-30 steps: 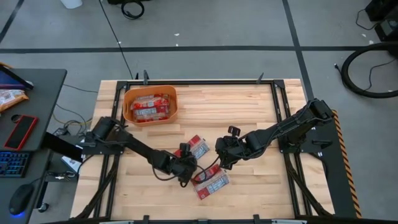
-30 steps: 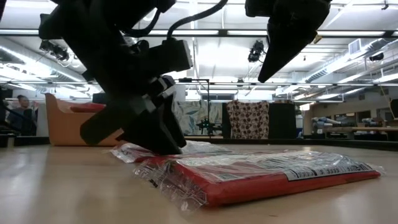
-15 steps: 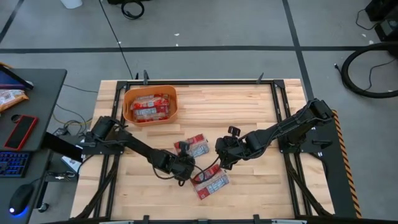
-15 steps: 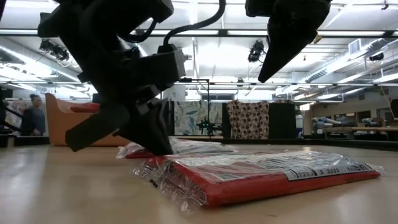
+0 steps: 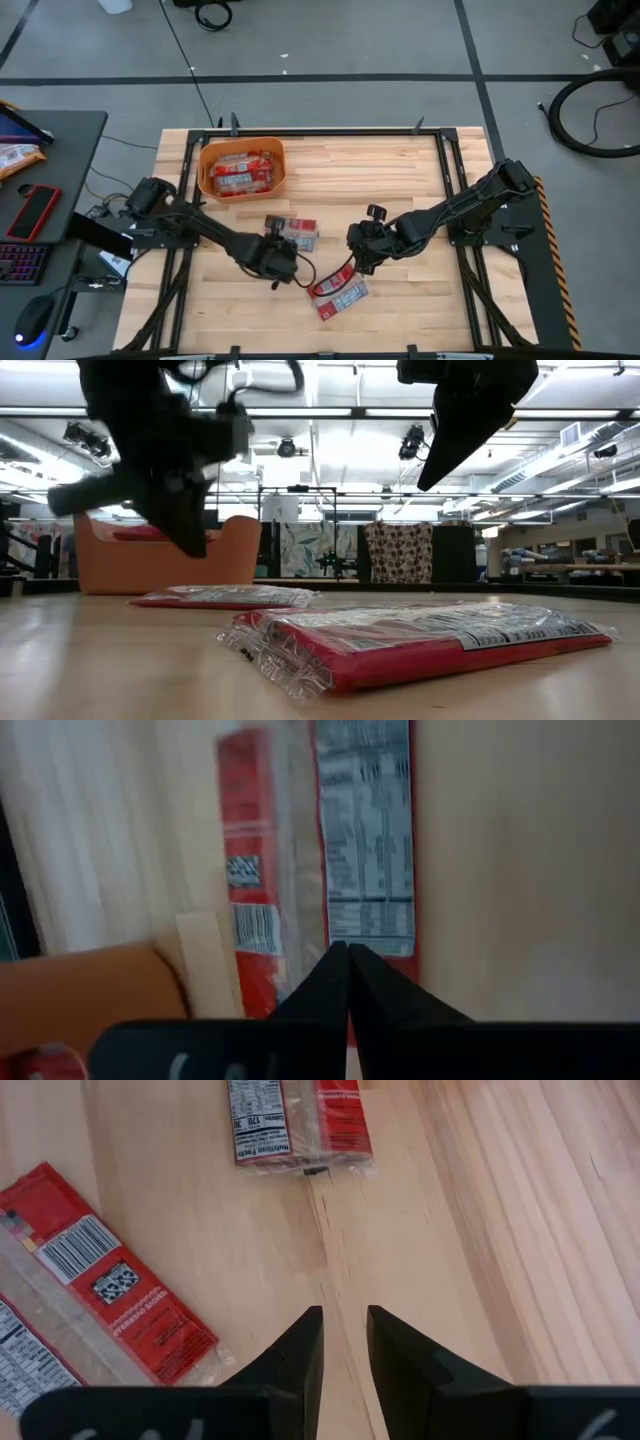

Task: Sort popcorn bags into baskets
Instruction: Put the red popcorn bag into the orange bin

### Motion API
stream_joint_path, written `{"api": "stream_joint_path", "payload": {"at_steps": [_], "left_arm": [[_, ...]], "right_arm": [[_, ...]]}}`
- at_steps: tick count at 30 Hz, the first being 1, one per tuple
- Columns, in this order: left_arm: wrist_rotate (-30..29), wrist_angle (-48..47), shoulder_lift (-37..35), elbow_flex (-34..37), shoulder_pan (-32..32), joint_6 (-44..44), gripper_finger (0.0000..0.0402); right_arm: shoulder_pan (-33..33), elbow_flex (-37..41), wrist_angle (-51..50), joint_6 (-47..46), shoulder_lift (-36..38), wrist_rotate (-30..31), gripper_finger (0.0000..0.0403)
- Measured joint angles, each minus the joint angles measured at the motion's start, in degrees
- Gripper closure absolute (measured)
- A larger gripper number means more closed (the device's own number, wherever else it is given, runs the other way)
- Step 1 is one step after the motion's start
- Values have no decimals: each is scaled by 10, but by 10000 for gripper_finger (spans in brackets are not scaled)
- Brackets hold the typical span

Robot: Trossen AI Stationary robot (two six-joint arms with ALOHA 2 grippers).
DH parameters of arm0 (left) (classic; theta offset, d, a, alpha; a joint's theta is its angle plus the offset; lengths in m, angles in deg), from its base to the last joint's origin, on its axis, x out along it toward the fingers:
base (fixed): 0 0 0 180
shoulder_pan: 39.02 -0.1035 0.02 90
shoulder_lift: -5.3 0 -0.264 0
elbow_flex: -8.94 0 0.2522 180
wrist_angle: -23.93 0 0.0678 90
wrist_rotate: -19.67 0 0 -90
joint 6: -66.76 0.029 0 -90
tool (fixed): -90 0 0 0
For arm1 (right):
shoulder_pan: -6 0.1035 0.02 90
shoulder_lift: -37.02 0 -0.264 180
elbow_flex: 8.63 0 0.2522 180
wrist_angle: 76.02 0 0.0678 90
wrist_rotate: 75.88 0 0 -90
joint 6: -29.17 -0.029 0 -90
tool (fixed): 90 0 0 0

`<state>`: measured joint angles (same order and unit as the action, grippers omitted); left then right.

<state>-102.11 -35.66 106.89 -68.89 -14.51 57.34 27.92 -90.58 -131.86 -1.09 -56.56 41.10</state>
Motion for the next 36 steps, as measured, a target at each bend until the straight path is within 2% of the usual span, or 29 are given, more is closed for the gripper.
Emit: {"api": "stream_joint_path", "payload": {"at_steps": [4,11,17,22,25,28,36], "left_arm": [[-3,74,-2,-1,2,-65,380],[-9,226,40,-2,9,-13,304],[-12,262,89,-1,-2,56,249],[-27,265,116,-4,-17,86,235],[-34,265,121,-4,-26,88,239],[-30,257,122,-4,-34,112,259],[-32,213,124,-3,-56,138,388]], "right_arm": [[0,0,0,1,0,1,316],[0,0,3,0,0,2,316],[1,0,4,0,0,2,316],[1,0,4,1,0,2,316],[1,0,5,2,0,1,316],[1,0,6,1,0,0,316],[5,0,7,0,0,0,316]]}}
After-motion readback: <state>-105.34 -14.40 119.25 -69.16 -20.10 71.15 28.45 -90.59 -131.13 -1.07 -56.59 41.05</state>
